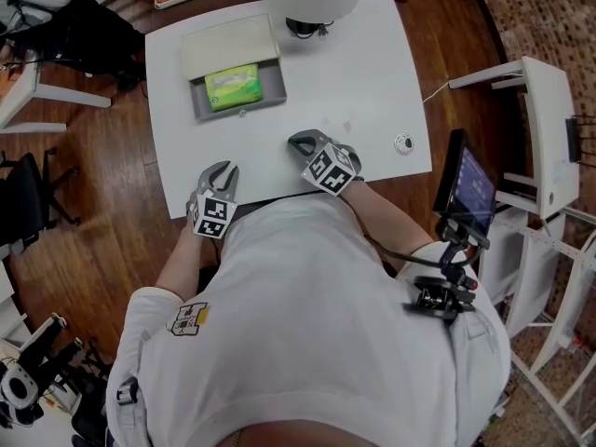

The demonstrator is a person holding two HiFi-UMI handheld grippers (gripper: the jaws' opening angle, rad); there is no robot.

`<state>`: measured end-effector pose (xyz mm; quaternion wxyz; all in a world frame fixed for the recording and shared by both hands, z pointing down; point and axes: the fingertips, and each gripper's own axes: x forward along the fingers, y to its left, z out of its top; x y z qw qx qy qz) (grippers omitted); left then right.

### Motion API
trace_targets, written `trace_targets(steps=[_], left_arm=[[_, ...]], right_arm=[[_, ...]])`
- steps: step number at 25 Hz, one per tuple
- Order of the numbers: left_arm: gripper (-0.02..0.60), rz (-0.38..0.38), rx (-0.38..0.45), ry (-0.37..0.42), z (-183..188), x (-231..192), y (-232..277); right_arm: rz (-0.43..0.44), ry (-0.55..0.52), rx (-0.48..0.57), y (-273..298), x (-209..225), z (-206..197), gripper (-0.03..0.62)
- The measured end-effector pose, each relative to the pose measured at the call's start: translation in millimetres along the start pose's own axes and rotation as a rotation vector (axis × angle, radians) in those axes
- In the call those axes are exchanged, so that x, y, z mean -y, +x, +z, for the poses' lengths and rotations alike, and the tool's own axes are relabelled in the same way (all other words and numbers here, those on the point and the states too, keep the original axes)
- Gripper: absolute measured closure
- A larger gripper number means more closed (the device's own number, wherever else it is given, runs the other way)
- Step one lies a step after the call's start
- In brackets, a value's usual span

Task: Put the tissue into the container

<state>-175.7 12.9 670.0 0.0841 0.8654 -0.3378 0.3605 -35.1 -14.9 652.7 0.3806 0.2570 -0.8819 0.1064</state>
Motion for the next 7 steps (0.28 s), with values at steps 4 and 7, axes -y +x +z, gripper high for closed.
trace_targets(steps=[4,7], left_arm=[[0.512,-0.009,-0.003,0.004,-1.9,5.4,-1.6],[0.512,-0.016,-0.008,0.008,-4.4,9.2,-3.5]], right_arm=[[-0.003,0.000,0.000,-0.5,0.0,-1.5,0.594],[-0.005,0.002,-0.001,-1.3,-0.2,-3.8,0.594]])
